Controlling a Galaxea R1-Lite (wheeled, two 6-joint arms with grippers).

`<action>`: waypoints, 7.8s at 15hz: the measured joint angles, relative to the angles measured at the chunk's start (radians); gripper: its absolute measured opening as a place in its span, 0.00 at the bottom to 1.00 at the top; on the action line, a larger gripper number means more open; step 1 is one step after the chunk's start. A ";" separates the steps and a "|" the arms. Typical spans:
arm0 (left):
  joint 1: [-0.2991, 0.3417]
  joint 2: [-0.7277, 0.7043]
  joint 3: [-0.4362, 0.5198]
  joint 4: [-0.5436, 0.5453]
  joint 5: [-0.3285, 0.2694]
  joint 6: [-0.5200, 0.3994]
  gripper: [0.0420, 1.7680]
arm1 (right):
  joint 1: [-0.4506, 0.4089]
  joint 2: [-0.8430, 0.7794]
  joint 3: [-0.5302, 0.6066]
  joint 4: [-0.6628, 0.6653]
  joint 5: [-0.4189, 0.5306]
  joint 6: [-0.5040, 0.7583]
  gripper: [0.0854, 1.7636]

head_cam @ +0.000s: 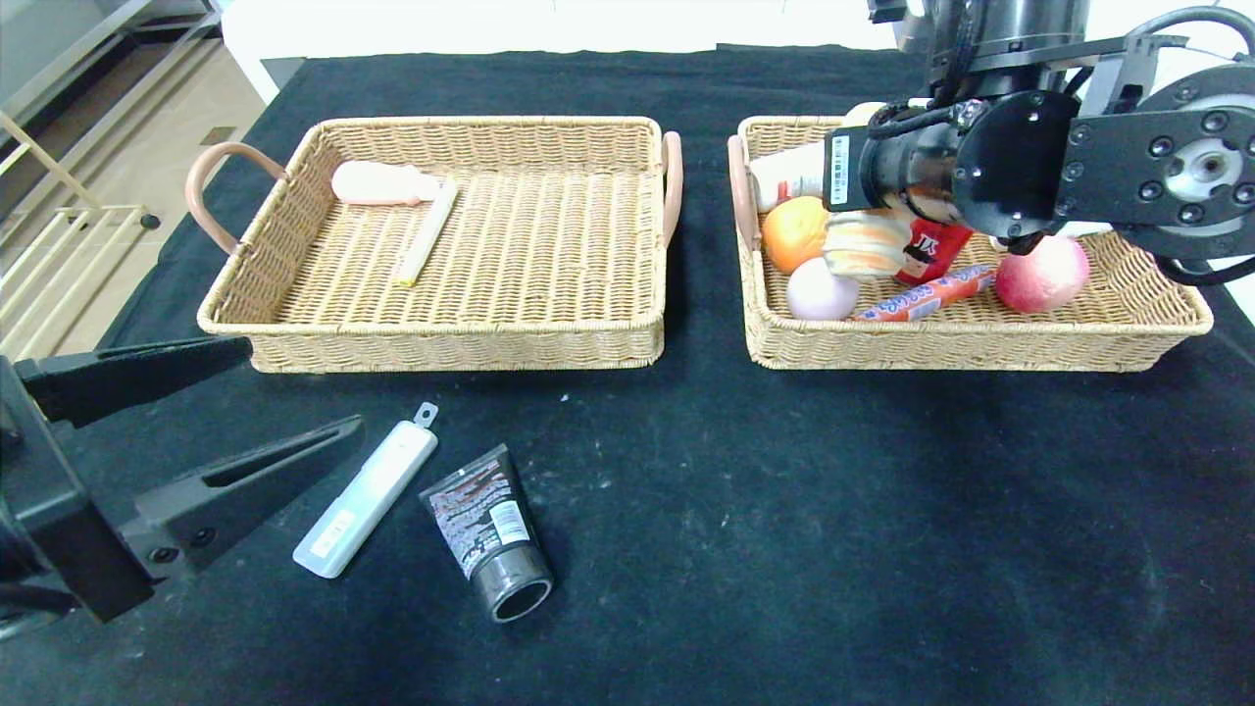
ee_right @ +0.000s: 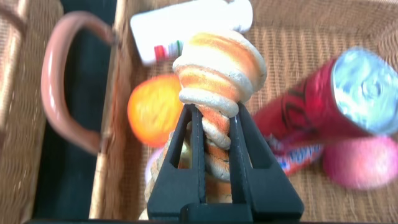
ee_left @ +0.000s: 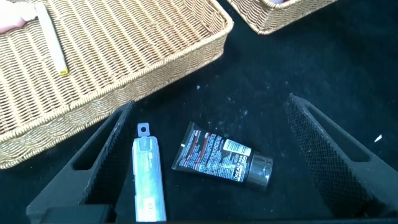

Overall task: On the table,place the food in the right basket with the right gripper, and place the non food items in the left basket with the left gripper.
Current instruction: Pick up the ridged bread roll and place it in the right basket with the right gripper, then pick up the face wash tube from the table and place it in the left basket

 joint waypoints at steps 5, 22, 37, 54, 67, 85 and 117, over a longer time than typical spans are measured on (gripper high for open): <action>-0.003 0.006 0.004 0.000 0.000 0.001 0.97 | -0.049 0.044 0.000 -0.100 0.007 -0.053 0.15; -0.004 0.016 0.010 -0.006 -0.001 0.001 0.97 | -0.039 0.067 0.010 -0.133 0.012 -0.047 0.81; -0.005 0.021 0.013 0.001 0.004 0.044 0.97 | 0.207 -0.223 0.632 -0.360 0.258 -0.018 0.94; -0.025 0.027 -0.003 0.050 0.038 0.062 0.97 | 0.070 -0.551 1.368 -0.817 0.967 -0.083 0.96; -0.074 0.076 -0.219 0.567 0.276 0.076 0.97 | 0.029 -0.603 1.416 -0.821 1.012 -0.080 0.96; -0.286 0.597 -0.789 1.159 0.366 -0.859 0.97 | 0.034 -0.622 1.411 -0.821 1.008 -0.082 0.96; -0.306 0.685 -0.625 0.991 0.357 -0.877 0.48 | 0.026 -0.617 1.422 -0.829 1.010 -0.086 0.97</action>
